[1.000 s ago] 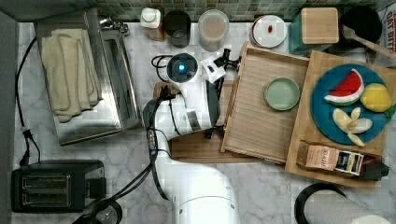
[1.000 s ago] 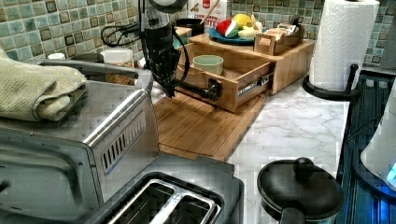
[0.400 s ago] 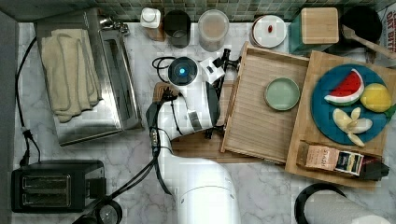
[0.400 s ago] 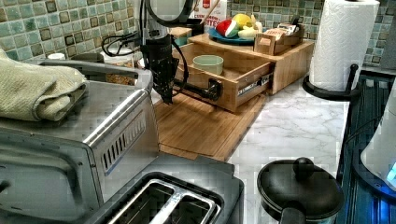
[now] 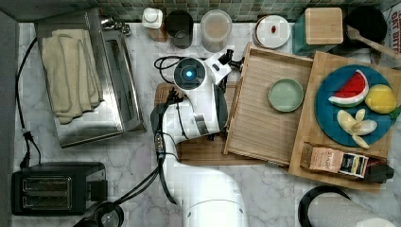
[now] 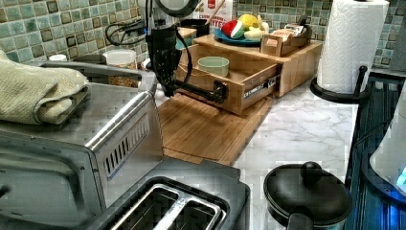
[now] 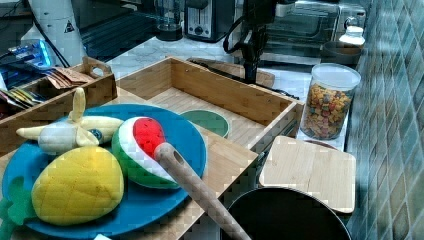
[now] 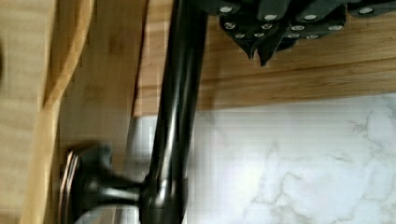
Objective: Close the drawer.
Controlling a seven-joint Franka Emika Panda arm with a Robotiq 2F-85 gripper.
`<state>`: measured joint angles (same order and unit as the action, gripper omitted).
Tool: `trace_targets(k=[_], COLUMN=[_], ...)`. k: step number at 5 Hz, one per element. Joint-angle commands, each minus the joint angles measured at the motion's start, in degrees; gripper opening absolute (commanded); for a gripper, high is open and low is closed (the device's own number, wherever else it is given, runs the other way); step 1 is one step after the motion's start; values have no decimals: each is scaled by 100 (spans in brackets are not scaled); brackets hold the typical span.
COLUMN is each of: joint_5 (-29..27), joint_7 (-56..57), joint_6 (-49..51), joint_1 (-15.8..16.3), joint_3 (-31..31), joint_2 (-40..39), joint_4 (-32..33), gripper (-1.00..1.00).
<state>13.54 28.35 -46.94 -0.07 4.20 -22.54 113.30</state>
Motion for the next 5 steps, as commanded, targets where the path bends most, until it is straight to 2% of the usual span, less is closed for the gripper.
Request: trace_targets(k=[1, 3, 4, 5], joint_5=[-493, -815, -681, -825], joint_7=[1428, 1928, 2232, 2572], joint_6=[-173, 285, 407, 383], joint_1=[-989, -1560, -2014, -2073], joint_3=[-256, -474, -437, -729], joint_2=[466, 572, 398, 219], joint_4=[467, 403, 209, 22], gripper=[-100, -100, -100, -100])
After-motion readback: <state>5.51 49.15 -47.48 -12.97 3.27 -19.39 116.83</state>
